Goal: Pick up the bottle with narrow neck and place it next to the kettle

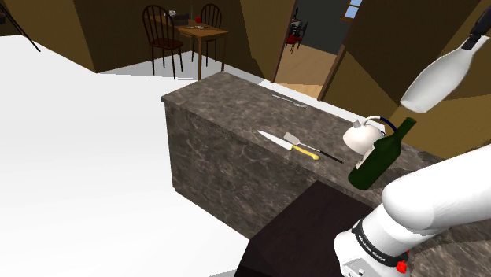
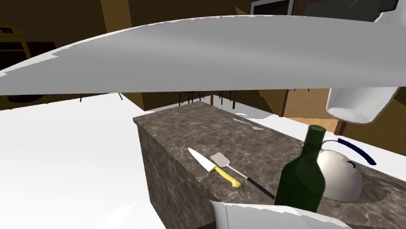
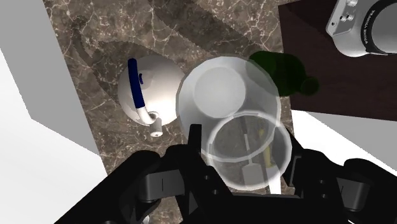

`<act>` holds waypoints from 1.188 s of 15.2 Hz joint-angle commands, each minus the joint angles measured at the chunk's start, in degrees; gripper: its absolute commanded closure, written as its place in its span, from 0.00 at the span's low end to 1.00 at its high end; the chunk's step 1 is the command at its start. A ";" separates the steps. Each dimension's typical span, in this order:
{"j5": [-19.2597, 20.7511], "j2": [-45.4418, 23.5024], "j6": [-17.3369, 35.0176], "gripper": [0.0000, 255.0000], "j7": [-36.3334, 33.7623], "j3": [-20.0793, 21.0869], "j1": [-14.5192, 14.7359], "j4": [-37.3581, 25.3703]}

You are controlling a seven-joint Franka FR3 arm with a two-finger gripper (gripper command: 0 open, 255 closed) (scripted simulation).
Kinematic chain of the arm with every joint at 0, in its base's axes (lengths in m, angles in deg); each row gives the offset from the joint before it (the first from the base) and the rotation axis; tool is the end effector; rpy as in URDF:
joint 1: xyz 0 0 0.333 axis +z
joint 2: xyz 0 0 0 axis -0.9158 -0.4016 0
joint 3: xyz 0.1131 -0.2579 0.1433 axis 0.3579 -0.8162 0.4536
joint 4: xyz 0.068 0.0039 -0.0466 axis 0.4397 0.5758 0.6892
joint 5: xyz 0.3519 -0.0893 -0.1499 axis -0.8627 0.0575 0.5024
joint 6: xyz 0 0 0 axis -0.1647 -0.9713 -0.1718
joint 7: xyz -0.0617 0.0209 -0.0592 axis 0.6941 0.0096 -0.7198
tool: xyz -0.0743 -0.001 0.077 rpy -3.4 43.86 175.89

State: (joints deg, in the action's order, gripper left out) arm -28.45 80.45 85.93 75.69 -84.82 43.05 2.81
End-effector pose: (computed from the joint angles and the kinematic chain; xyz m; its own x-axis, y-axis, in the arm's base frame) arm 0.1509 -0.4056 0.7463 0.9956 0.0778 -0.0518 0.0777 -0.9970 -0.0050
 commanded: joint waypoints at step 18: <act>3.88 7.81 12.53 1.00 -0.54 -0.83 -2.29 19.18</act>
State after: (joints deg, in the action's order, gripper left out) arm -24.69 87.94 97.70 75.40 -85.70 40.82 20.98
